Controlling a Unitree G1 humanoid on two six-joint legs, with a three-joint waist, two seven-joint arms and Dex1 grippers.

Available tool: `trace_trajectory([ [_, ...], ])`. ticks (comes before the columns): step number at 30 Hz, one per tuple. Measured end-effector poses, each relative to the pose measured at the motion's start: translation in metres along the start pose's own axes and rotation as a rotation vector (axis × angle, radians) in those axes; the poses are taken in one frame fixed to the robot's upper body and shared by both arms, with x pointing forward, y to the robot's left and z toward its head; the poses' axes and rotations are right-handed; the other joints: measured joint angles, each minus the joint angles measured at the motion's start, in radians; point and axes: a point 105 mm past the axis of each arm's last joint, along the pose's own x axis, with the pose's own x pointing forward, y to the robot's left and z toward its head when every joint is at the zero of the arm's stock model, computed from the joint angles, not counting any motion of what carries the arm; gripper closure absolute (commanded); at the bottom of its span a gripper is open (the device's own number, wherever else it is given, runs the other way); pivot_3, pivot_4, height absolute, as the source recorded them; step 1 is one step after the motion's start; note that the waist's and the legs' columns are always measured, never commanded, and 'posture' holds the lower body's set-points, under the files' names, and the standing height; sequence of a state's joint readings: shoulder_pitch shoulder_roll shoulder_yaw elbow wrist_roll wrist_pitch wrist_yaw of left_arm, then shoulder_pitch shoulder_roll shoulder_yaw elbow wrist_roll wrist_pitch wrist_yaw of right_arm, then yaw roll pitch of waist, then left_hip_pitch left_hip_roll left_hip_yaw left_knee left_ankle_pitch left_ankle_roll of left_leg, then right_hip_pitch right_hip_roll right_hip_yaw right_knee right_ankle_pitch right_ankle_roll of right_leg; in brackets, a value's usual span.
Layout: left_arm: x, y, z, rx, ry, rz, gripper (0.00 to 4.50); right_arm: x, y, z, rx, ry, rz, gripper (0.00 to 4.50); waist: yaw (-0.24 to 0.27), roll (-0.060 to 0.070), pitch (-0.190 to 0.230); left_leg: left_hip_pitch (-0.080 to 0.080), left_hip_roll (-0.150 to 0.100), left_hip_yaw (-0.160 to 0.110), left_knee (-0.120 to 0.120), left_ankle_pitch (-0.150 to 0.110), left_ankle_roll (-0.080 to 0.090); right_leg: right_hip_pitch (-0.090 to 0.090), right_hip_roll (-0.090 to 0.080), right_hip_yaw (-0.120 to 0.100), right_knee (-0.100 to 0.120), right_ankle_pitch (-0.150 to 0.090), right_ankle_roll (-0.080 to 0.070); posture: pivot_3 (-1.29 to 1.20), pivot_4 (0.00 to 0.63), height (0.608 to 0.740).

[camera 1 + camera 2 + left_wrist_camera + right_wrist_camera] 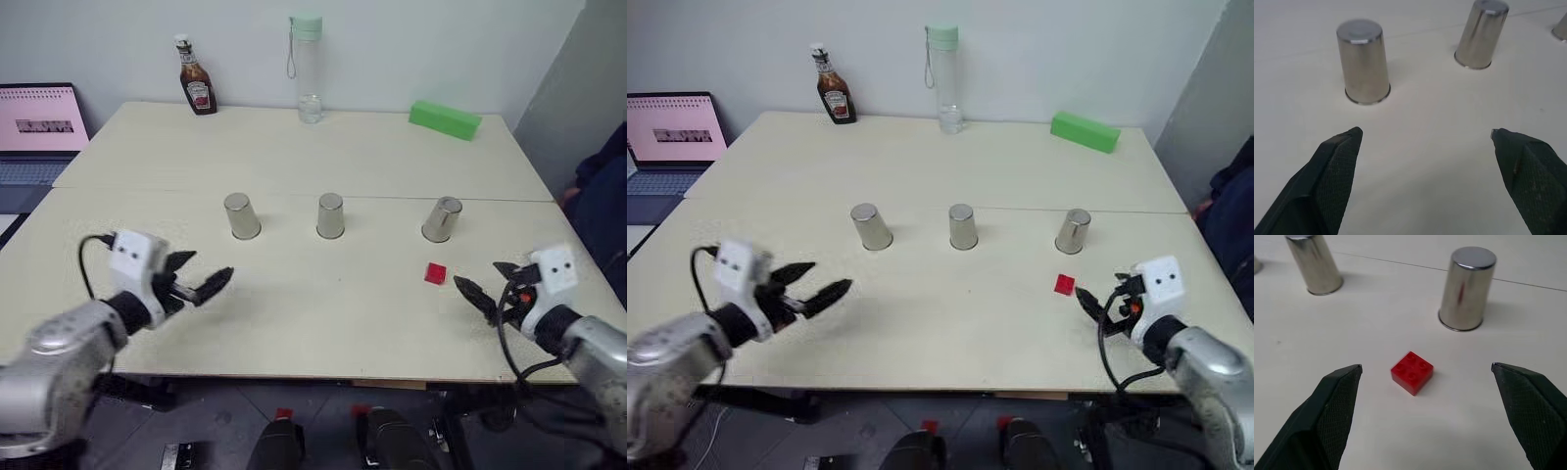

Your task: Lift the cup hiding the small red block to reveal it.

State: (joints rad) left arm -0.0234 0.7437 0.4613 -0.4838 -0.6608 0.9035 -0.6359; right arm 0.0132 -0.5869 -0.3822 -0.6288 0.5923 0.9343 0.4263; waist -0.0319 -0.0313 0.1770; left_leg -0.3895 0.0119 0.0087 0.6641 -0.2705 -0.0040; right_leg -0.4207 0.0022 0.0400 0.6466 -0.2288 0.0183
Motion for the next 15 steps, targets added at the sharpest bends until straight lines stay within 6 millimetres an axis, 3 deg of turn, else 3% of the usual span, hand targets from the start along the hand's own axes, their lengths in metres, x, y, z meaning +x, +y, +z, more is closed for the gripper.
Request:
trace_trajectory([
  [5, -0.0015, -0.0035, -0.0004, -0.025, 0.030, -0.068, 0.00, 0.0005, 0.0040, 0.0082, -0.012, 0.001, 0.060, 0.01, 0.001, 0.000, 0.000, -0.002, 0.000, -0.001, -0.001, 0.000, 0.000, -0.001, -0.001, 0.001, -0.001, 0.001, 0.002, 0.00, 0.150, 0.740],
  [15, 0.0036, 0.0018, 0.0050, -0.008, 0.015, -0.045, 0.00, 0.0013, 0.0014, 0.0047, 0.006, 0.011, 0.048, 0.01, 0.002, 0.000, 0.000, -0.002, 0.000, -0.001, 0.000, 0.000, 0.000, -0.001, -0.001, 0.001, -0.001, 0.001, 0.002, 0.00, 0.150, 0.740],
])
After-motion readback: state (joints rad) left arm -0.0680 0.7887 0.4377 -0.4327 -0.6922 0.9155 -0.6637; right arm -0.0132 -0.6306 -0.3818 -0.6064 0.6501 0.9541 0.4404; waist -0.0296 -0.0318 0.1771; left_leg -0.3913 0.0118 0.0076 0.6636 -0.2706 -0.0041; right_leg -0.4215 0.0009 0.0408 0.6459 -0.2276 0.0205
